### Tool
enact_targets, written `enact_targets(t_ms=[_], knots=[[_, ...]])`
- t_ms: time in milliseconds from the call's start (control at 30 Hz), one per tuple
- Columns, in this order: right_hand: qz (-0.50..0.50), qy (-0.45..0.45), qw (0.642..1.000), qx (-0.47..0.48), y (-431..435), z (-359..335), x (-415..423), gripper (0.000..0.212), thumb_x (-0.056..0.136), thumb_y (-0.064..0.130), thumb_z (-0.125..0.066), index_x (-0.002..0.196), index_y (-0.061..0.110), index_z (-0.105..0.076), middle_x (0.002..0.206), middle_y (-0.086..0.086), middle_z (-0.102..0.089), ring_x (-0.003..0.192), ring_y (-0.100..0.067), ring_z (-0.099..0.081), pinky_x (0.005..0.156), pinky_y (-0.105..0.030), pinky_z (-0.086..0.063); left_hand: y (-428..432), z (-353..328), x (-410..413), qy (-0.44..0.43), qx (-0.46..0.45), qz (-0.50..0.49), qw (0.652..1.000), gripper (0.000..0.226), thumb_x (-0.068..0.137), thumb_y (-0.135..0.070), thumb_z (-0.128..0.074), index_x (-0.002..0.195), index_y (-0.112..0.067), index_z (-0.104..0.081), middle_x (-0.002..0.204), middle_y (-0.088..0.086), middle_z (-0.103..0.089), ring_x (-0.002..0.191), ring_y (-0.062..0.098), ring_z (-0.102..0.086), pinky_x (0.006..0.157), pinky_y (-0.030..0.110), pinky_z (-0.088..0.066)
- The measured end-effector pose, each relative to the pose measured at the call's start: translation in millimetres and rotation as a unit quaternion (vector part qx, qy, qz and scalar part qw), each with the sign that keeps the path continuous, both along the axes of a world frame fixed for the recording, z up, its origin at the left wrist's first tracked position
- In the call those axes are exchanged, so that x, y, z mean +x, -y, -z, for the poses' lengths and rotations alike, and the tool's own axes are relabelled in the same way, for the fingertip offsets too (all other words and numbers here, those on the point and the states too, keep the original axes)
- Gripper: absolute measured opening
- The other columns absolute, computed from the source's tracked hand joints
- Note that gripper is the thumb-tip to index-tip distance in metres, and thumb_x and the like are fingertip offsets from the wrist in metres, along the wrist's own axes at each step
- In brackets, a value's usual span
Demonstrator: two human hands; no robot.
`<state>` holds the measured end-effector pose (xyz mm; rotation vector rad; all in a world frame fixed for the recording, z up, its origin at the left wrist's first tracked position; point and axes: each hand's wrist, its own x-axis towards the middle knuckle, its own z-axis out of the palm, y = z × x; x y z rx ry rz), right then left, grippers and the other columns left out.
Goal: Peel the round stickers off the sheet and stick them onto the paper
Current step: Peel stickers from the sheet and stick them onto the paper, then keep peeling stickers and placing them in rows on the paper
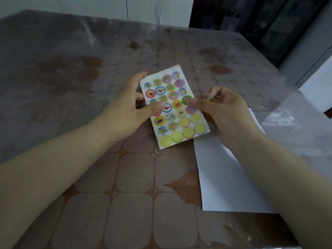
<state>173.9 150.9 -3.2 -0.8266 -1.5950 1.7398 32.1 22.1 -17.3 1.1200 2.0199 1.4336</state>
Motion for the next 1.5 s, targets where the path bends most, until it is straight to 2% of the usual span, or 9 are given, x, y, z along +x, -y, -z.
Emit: enact_targets(t_ms=[167, 267, 433, 567, 767, 900, 1100, 1367, 1500], knots=[[-0.072, 0.162, 0.973, 0.147, 2.3, -5.5, 6.6, 0.030, 0.066, 0.015, -0.081, 0.074, 0.015, -0.053, 0.095, -0.014, -0.070, 0.083, -0.023, -0.068, 0.077, -0.038, -0.054, 1.1, -3.1, -1.3, 0.030, 0.043, 0.013, 0.999, 0.085, 0.080, -0.003, -0.068, 0.141, -0.040, -0.021, 0.103, -0.007, -0.061, 0.083, 0.005, -0.069, 0.068, 0.021, -0.056], [-0.089, 0.246, 0.942, 0.211, -10.4, -21.4, 20.9, 0.021, 0.070, 0.031, -0.075, 0.082, 0.021, -0.062, 0.086, 0.003, -0.069, 0.081, -0.014, -0.065, 0.078, -0.031, -0.050, 3.2, -5.0, 1.5, 0.015, 0.043, 0.031, 0.998, 0.090, 0.083, -0.002, -0.065, 0.136, -0.054, -0.014, 0.104, -0.010, -0.060, 0.083, 0.006, -0.070, 0.068, 0.024, -0.058], [-0.089, 0.322, 0.911, 0.241, -39.9, -47.4, 46.4, 0.007, 0.079, 0.027, -0.067, 0.073, 0.023, -0.070, 0.083, 0.005, -0.071, 0.068, -0.007, -0.060, 0.074, -0.024, -0.053, 2.7, -2.3, 1.1, 0.008, 0.030, 0.034, 0.999, 0.094, 0.083, -0.005, -0.065, 0.138, -0.056, -0.010, 0.106, -0.011, -0.060, 0.084, 0.009, -0.071, 0.075, 0.035, -0.058], [-0.105, 0.374, 0.888, 0.246, -47.0, -50.9, 45.1, 0.014, 0.064, 0.038, -0.073, 0.073, 0.026, -0.074, 0.053, 0.018, -0.058, 0.059, -0.010, -0.047, 0.068, -0.023, -0.044, 2.6, -1.0, 0.8, 0.008, 0.032, 0.043, 0.999, 0.092, 0.084, -0.001, -0.063, 0.138, -0.055, -0.011, 0.107, -0.011, -0.059, 0.083, 0.010, -0.071, 0.071, 0.032, -0.058], [-0.032, 0.302, 0.939, 0.160, -42.4, -15.3, 48.4, 0.005, 0.068, 0.020, -0.077, 0.066, 0.023, -0.075, 0.055, 0.013, -0.065, 0.051, 0.001, -0.054, 0.050, -0.007, -0.040, 2.8, 2.2, 0.1, -0.001, 0.014, 0.064, 0.998, 0.058, 0.088, 0.002, -0.055, 0.123, -0.043, -0.044, 0.111, -0.017, -0.060, 0.089, 0.005, -0.069, 0.069, 0.029, -0.059], [-0.004, 0.293, 0.941, 0.167, -36.6, -11.4, 46.1, 0.002, 0.069, 0.022, -0.076, 0.070, 0.023, -0.076, 0.077, 0.004, -0.072, 0.062, -0.004, -0.055, 0.054, -0.006, -0.039, 2.3, 4.8, -1.2, 0.019, 0.002, 0.068, 0.998, 0.042, 0.090, 0.000, -0.055, 0.108, -0.037, -0.056, 0.114, -0.011, -0.063, 0.087, 0.002, -0.068, 0.066, 0.020, -0.057], [-0.008, 0.289, 0.941, 0.176, -31.4, -10.3, 43.4, 0.002, 0.071, 0.020, -0.076, 0.071, 0.021, -0.075, 0.070, 0.000, -0.064, 0.048, 0.001, -0.047, 0.039, -0.004, -0.030, 2.1, 8.4, -5.1, 0.042, -0.004, 0.059, 0.997, 0.038, 0.089, -0.003, -0.057, 0.102, -0.039, -0.059, 0.096, -0.009, -0.072, 0.083, 0.008, -0.071, 0.068, 0.023, -0.058], [0.006, 0.284, 0.934, 0.217, -30.4, -0.4, 40.1, 0.005, 0.075, 0.021, -0.074, 0.072, 0.017, -0.076, 0.086, -0.012, -0.069, 0.067, -0.012, -0.046, 0.041, -0.011, -0.028, 2.1, 4.0, -4.2, 0.047, 0.034, 0.036, 0.998, 0.040, 0.089, -0.001, -0.056, 0.103, -0.039, -0.058, 0.095, -0.013, -0.073, 0.086, 0.011, -0.071, 0.074, 0.033, -0.059], [0.001, 0.274, 0.936, 0.221, -29.9, 0.1, 40.0, 0.006, 0.072, 0.017, -0.077, 0.077, 0.014, -0.076, 0.076, 0.003, -0.070, 0.054, -0.002, -0.046, 0.043, -0.007, -0.031, 2.2, 1.3, -2.8, 0.049, 0.055, 0.041, 0.996, 0.040, 0.089, -0.002, -0.057, 0.104, -0.038, -0.058, 0.096, -0.015, -0.072, 0.087, 0.011, -0.071, 0.073, 0.032, -0.059]])
